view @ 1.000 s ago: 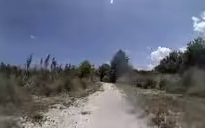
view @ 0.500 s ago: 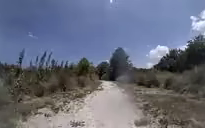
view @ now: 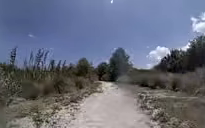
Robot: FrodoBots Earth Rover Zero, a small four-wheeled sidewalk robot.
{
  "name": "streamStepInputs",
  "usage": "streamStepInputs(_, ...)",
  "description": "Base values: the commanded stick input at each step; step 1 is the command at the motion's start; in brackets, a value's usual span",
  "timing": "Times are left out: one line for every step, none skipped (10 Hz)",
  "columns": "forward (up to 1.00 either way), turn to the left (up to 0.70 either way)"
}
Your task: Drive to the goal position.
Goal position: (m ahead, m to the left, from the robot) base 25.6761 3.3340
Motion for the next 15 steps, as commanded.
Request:
streamStepInputs(0.85,-0.01)
streamStepInputs(0.85,-0.01)
streamStepInputs(0.85,-0.01)
streamStepInputs(0.85,-0.01)
streamStepInputs(0.85,-0.01)
streamStepInputs(0.85,-0.01)
streamStepInputs(0.85,-0.01)
streamStepInputs(0.85,-0.01)
streamStepInputs(0.85,-0.01)
streamStepInputs(0.85,-0.01)
streamStepInputs(0.85,-0.01)
streamStepInputs(0.85,-0.01)
streamStepInputs(0.85,-0.01)
streamStepInputs(0.85,-0.01)
streamStepInputs(0.85,-0.01)
